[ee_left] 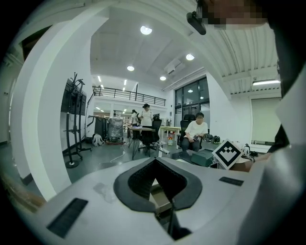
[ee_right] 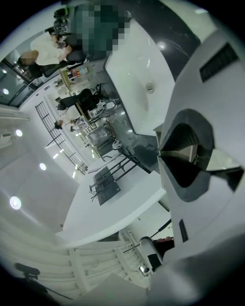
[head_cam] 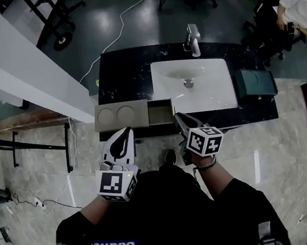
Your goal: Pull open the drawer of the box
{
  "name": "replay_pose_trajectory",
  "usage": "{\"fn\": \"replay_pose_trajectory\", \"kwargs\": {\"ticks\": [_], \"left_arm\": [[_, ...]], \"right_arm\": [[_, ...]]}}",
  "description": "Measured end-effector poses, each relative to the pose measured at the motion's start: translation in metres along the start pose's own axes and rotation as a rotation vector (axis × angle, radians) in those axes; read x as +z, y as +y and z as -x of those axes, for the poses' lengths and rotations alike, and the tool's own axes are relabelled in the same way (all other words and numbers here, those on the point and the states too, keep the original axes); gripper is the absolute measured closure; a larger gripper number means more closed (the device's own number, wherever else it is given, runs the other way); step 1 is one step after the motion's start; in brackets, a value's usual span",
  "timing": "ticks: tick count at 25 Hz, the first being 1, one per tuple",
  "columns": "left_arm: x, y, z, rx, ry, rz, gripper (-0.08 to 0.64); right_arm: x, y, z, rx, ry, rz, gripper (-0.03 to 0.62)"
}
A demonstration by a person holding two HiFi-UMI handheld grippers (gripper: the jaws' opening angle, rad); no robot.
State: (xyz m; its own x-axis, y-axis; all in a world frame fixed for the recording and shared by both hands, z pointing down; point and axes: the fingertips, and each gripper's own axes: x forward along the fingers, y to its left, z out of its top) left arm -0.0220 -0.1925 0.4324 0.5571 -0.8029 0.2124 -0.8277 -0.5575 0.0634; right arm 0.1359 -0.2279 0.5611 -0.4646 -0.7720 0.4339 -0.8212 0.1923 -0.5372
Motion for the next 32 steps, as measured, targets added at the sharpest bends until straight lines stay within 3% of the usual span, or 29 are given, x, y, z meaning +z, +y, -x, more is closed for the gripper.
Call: {"fn": "replay_pose_trajectory", "kwargs": {"ticks": [7,15,19,23,32], "left_arm": [[0.006,0.028,0.069,-0.012,-0.066,0.014,0.575],[-0.024,0.042,0.143,-0.061,-0.079,-0.004,0.575],[-0.038,0.032,0.163,-0.104,-0.054,-0.007,0.575],[-0.029,0.01,0.175,-0.142,-0.098,-0.017,0.575],[-0.015,-0.043,0.192,-0.152,-0.101,-0.068,0.574]], "right_arm": [[-0.023,0.084,0.021,-0.063,-0.083,0.122,0.565],[-0.072,0.166,0.057,-0.14,-0.15,0.263,0.565],[-0.09,0.213,0.079,-0.156,-0.194,0.371,0.565],[-0.094,0.249,0.101,-0.154,-0.248,0.49,0.565],[-0.072,0.274,0.148,-0.087,-0.341,0.613,0.565]]}}
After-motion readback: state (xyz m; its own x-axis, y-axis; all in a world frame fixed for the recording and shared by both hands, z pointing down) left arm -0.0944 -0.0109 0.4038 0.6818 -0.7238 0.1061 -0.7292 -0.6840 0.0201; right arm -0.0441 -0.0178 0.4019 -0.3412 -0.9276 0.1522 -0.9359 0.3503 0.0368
